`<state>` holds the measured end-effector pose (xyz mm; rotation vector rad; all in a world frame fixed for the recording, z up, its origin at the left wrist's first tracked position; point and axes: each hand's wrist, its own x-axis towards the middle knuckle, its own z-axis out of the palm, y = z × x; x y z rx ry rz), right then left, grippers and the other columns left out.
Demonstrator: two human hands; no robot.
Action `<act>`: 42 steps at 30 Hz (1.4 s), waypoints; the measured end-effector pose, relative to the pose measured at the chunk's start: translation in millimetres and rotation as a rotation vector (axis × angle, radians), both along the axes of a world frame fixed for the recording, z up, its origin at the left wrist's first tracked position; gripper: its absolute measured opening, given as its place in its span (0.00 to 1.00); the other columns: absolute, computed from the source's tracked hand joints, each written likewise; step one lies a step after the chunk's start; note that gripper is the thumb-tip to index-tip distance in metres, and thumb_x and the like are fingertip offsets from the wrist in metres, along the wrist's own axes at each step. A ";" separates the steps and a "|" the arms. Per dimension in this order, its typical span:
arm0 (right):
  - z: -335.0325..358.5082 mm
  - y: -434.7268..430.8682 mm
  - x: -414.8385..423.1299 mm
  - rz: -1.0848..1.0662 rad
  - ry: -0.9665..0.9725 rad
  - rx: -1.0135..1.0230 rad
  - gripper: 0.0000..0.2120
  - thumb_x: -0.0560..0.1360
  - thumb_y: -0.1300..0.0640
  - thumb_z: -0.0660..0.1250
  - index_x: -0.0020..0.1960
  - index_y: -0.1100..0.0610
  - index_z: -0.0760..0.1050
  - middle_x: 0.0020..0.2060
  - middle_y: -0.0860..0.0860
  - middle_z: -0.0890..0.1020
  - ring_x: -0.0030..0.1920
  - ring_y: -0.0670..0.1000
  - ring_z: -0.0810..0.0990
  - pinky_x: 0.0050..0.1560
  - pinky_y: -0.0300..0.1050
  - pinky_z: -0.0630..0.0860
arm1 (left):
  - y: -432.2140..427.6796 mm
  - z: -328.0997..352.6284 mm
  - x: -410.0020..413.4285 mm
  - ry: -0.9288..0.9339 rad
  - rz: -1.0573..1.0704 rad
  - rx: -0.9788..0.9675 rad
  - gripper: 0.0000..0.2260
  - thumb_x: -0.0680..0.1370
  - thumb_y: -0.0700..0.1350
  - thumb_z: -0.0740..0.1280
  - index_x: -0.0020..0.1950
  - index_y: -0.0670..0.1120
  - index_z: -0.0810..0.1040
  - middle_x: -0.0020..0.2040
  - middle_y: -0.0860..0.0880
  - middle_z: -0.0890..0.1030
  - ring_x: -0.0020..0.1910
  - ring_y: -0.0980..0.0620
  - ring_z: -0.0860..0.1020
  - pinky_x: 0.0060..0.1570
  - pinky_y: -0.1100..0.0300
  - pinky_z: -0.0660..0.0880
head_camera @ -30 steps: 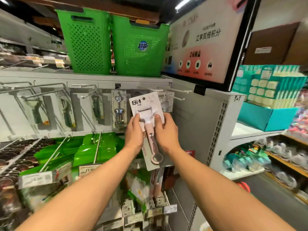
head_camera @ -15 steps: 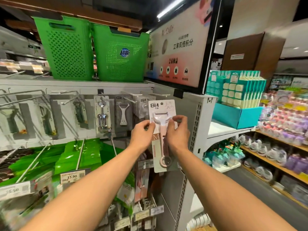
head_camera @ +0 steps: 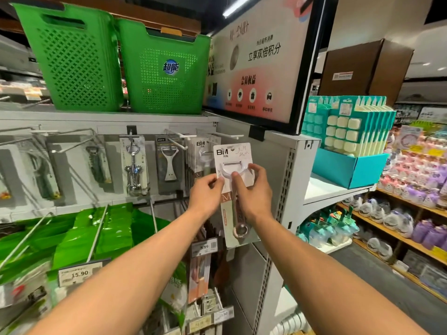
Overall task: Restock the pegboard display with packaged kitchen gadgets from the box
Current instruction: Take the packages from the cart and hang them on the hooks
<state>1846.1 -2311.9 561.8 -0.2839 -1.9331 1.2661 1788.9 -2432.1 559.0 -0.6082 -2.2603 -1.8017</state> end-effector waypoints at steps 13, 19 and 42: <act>-9.2 2.9 -72.5 0.018 -0.014 0.027 0.25 0.78 0.39 0.69 0.72 0.46 0.69 0.68 0.47 0.76 0.67 0.50 0.75 0.64 0.44 0.71 | 2.2 -9.7 -50.8 0.146 0.156 0.063 0.07 0.84 0.42 0.68 0.60 0.49 0.74 0.49 0.54 0.80 0.45 0.52 0.80 0.48 0.54 0.79; -12.4 2.5 -107.0 0.017 -0.028 0.031 0.26 0.78 0.41 0.70 0.72 0.47 0.68 0.67 0.48 0.77 0.66 0.50 0.75 0.60 0.42 0.69 | -0.6 -13.6 -84.5 0.105 0.167 0.062 0.10 0.84 0.39 0.63 0.63 0.49 0.77 0.49 0.56 0.80 0.45 0.62 0.79 0.49 0.60 0.76; -16.9 -9.1 -101.8 -0.143 -0.102 -0.035 0.18 0.81 0.45 0.65 0.66 0.54 0.76 0.59 0.50 0.83 0.60 0.51 0.80 0.62 0.45 0.75 | -4.6 -10.3 -92.0 0.094 0.157 -0.094 0.09 0.83 0.44 0.66 0.63 0.48 0.79 0.57 0.47 0.81 0.59 0.45 0.80 0.63 0.51 0.76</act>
